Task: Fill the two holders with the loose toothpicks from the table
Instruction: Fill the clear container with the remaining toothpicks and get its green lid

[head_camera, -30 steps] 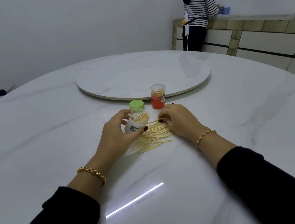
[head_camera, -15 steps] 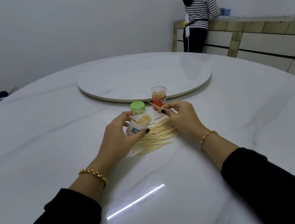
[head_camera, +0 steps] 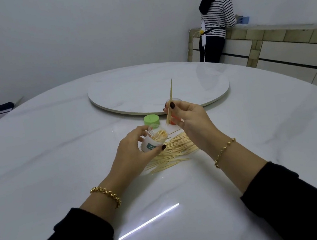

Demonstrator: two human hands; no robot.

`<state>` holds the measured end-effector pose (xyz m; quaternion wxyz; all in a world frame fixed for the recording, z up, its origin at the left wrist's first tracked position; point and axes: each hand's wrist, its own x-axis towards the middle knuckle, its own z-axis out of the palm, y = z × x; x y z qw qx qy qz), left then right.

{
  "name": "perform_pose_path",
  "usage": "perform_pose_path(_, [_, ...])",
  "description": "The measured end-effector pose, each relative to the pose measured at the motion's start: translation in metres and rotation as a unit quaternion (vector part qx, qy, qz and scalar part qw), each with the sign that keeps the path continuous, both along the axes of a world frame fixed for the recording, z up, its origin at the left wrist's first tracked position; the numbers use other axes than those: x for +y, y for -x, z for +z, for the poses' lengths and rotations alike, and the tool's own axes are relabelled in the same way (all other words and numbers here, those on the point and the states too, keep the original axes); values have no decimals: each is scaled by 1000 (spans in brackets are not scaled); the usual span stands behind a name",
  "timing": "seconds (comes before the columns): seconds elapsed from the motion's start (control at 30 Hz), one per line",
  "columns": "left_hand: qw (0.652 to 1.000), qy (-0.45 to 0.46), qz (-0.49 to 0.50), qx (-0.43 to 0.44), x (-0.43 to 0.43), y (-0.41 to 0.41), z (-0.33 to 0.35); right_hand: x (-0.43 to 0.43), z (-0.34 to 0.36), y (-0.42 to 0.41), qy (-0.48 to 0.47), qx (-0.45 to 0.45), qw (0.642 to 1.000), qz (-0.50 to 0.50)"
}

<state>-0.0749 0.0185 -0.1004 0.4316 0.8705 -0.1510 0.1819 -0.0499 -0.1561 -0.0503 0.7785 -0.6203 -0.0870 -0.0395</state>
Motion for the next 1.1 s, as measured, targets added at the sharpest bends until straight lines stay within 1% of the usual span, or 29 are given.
perform_pose_path(0.17, [1000,2,-6,-7,-1,0,0,9,-1,4,-69,45,996,33])
perform_pose_path(0.3, [1000,8,-8,-14,-1,1,0,19,-13,7,-89,69,993,47])
perform_pose_path(0.37, [1000,8,-6,-15,-1,0,0,21,-19,7,-84,69,993,47])
perform_pose_path(0.43, [1000,7,-4,-15,-1,0,0,22,-23,7,-62,57,995,53])
perform_pose_path(0.53, [1000,9,-4,-11,-1,1,1,21,-26,6,5,10,999,47])
perform_pose_path(0.63, [1000,12,-4,-9,-1,2,2,20,-26,6,40,-25,998,45])
perform_pose_path(0.83, [1000,6,-4,-7,-1,1,3,18,-22,6,56,-38,997,36])
perform_pose_path(0.9, [1000,6,-4,-7,0,1,2,20,-21,6,65,-50,997,15])
perform_pose_path(1.0, [1000,8,-3,-11,0,1,2,22,-25,7,82,-99,991,-31])
perform_pose_path(1.1, [1000,17,-5,-12,-1,2,3,22,-33,10,154,-159,974,-49])
